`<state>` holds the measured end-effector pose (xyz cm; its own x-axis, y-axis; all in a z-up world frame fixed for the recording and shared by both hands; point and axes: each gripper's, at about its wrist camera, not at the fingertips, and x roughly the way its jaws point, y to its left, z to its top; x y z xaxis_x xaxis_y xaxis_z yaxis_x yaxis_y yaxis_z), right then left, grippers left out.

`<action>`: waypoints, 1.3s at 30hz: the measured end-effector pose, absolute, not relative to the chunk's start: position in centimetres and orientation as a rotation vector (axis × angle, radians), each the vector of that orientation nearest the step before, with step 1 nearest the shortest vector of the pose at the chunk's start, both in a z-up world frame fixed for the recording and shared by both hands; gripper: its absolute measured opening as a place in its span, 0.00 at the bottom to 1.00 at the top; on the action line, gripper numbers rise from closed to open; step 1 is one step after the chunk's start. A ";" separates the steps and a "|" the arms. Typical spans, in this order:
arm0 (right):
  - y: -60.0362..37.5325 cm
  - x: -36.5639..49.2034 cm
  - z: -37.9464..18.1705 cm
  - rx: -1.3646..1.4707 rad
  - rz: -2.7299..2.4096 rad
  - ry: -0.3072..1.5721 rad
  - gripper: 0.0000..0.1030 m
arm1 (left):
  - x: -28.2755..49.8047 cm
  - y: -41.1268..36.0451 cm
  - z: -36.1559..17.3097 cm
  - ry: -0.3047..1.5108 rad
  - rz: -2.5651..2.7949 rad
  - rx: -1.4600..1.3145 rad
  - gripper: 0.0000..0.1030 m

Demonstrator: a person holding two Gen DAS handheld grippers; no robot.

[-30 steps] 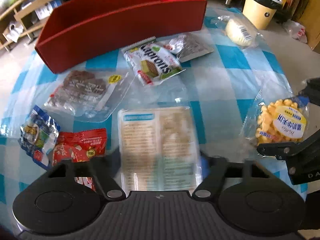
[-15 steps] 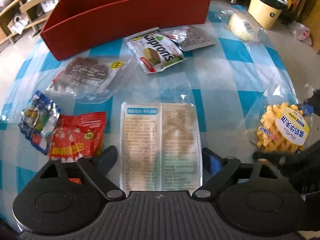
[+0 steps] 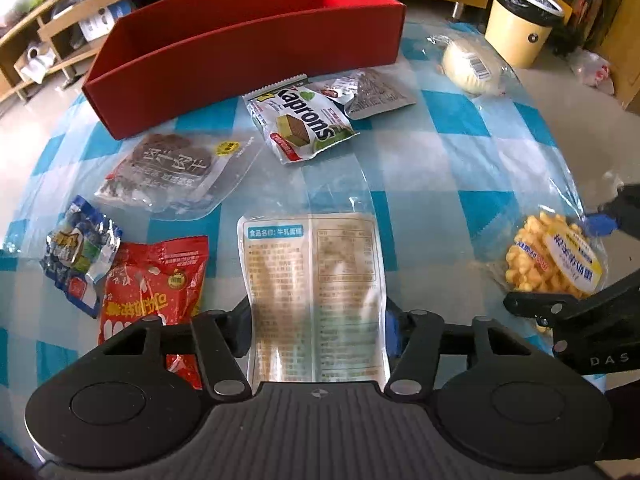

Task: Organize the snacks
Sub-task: 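Lift the milk-cake and waffle packets with both grippers toward the red box, then carry both packets over the red box with the left and right grippers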

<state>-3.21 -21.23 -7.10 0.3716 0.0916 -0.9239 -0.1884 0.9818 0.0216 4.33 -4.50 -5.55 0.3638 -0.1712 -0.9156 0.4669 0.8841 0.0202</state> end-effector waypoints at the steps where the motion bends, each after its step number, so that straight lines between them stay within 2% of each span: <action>1: -21.2 -3.4 -7.0 -0.087 0.179 1.174 0.75 | 4.4 -4.4 -5.4 1.134 -0.419 0.288 0.63; 13: -23.0 -2.5 -3.5 0.104 0.125 1.027 0.75 | 5.1 -4.0 -1.5 1.054 -0.444 0.179 0.63; 39: -23.3 6.2 2.7 0.220 0.080 0.785 0.75 | 11.9 -4.4 3.4 0.884 -0.342 0.092 0.63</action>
